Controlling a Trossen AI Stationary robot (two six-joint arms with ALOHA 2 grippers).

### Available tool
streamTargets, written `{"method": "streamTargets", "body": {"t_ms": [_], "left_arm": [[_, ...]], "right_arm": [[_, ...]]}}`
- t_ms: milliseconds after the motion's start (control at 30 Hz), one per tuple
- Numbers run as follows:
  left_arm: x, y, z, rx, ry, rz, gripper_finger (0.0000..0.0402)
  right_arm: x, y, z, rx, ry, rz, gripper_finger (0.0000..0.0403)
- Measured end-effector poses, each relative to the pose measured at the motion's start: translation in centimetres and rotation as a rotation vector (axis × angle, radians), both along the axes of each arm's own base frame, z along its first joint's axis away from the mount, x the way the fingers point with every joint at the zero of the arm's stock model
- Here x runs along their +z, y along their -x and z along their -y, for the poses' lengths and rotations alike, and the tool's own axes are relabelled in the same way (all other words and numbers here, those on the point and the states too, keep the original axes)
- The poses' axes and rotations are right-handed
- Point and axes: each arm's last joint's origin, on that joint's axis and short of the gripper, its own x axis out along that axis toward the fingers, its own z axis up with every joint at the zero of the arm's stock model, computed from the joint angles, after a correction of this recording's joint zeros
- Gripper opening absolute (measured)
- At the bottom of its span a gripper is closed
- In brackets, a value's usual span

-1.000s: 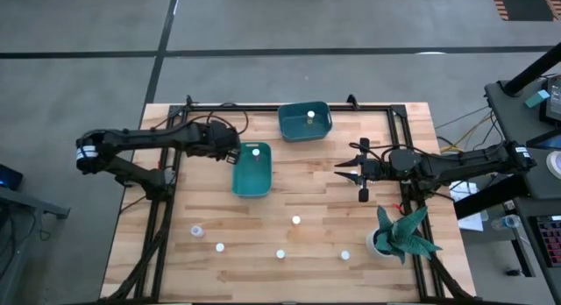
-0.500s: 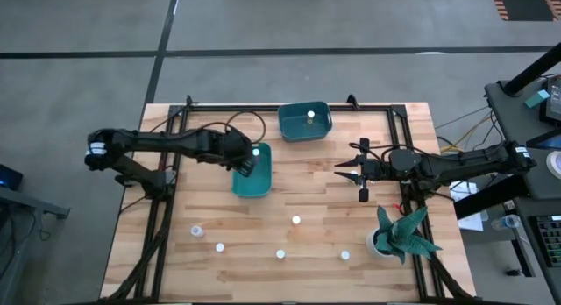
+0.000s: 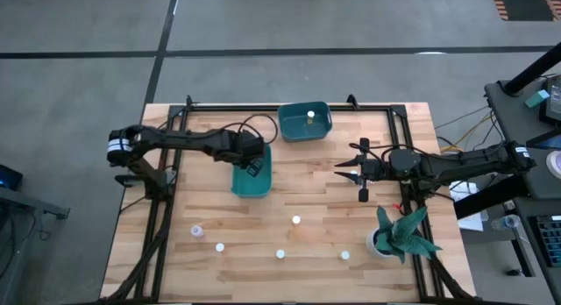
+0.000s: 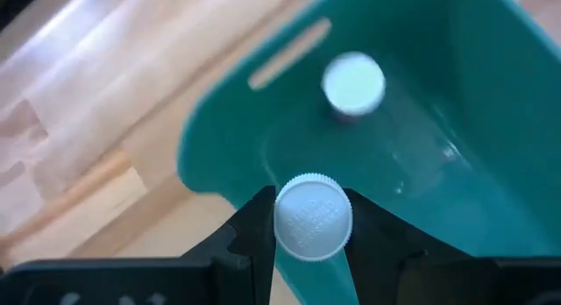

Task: Pick and place medicine bottles into bin by pill shape (circle, oval)
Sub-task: Put the left blue capsule pill bottle into the green bin

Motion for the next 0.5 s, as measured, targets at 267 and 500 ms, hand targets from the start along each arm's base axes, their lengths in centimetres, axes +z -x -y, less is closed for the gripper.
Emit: {"method": "streamTargets", "body": {"t_ms": [267,500], "left_arm": [[-0.1,-0.5,-0.8,0.025,-0.024,0.062,0.0091],[-1.2,-0.4,-0.8,0.027,-0.031,0.08,0.0091]], "right_arm": [[0.0,0.0,0.0,-0.004,0.001,0.0,0.0077],[0.0,0.0,0.0,-0.005,0.001,0.0,0.0077]]}}
